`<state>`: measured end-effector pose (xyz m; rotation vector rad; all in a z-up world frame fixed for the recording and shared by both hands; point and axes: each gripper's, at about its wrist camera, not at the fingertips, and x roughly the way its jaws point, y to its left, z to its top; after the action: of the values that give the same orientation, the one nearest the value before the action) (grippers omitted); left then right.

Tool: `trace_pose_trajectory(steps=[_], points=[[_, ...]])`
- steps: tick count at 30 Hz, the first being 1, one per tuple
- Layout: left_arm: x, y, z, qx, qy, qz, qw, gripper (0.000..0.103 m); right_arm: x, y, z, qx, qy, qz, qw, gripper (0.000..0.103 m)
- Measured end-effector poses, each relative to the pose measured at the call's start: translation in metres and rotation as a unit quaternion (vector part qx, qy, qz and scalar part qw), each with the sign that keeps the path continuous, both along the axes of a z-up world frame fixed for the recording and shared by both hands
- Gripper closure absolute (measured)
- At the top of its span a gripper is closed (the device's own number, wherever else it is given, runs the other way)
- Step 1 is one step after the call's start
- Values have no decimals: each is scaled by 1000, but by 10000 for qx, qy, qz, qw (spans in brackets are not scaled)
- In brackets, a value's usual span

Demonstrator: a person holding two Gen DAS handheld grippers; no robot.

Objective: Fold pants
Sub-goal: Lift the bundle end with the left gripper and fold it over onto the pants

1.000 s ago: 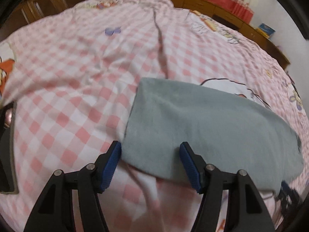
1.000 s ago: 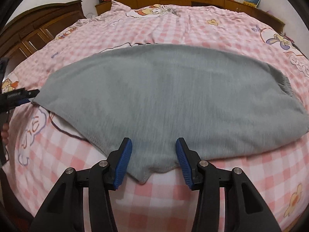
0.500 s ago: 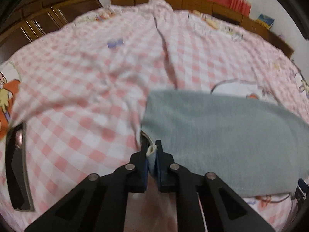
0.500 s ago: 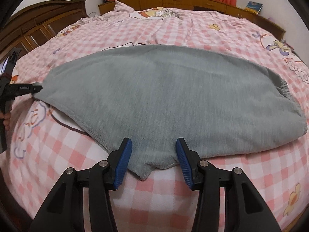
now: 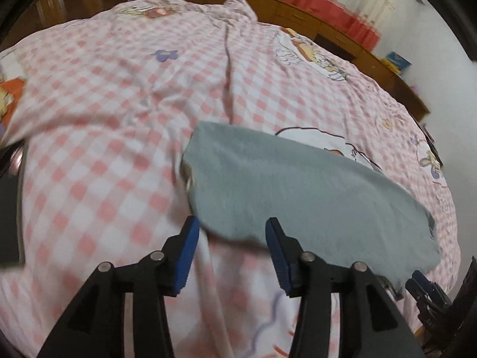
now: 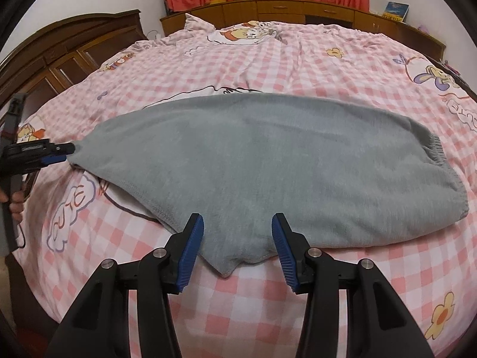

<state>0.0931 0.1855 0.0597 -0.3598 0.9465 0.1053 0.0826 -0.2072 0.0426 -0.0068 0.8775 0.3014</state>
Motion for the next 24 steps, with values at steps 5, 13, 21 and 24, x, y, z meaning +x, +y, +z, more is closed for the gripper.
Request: trace_pose_trajectory(steps=[5,13,21,24], points=[[-1,-10,-25,-843,350,190,9956,54,-1,-8,2,113,-30,-170,9998,54],[30,11,-47,-1446,39,866,9857,53,-6,-20,4,15,-122,-256,9996,54],[31,31,-54,-2236,-456,1365,9640,49,-7,-31,0,28,-91,-366,9993,54],[23,34,-50,-2323,-556,1467,9599,46,-8,-32,0,-34,-137,-377,9992,54]])
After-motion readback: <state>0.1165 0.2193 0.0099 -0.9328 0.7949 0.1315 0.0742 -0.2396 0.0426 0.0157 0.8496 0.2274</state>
